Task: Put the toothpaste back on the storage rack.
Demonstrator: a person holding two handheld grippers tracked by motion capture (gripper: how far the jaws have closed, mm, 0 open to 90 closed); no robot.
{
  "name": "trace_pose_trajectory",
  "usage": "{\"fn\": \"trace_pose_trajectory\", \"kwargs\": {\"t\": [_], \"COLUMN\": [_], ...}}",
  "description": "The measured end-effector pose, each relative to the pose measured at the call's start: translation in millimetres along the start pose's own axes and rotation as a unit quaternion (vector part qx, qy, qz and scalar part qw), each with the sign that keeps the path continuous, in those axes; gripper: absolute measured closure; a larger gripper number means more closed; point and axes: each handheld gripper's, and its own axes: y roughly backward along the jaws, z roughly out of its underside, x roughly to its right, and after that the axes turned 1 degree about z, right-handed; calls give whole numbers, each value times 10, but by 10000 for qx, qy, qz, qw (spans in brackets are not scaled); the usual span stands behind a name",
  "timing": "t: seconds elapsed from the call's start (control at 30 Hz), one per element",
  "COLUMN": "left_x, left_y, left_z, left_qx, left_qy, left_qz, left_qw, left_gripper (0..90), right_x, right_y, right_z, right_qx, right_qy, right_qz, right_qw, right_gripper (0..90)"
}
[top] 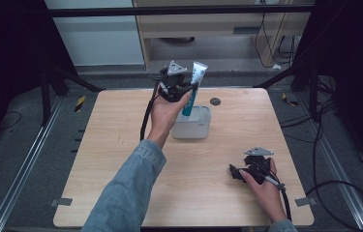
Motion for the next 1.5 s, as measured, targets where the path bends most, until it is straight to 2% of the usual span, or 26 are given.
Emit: {"fn": "trace_pose_trajectory", "kwargs": {"t": [0.27, 0.53, 1.07, 1.5], "left_x": [-57, -82, -138, -151], "left_y": [-86, -168, -258, -323], "left_z": [21, 63, 191, 315], "left_qx": [401, 708, 756, 694], "left_qy": [182, 124, 118, 116], "left_qz": [-25, -129, -152, -189], "left_qw": [9990, 9973, 9970, 9973], "left_gripper": [782, 781, 782, 782], "right_x": [1, 1, -1, -1], "right_y": [0, 2, 2, 3], "right_z": [1, 0, 0, 0], "right_qx": [-6, -13, -18, -21], "right_qy": [6, 5, -2, -3], "right_qz": [1, -1, -2, -3], "right_qw": [10000, 10000, 10000, 10000], "right_gripper": [4, 4, 4, 4]}}
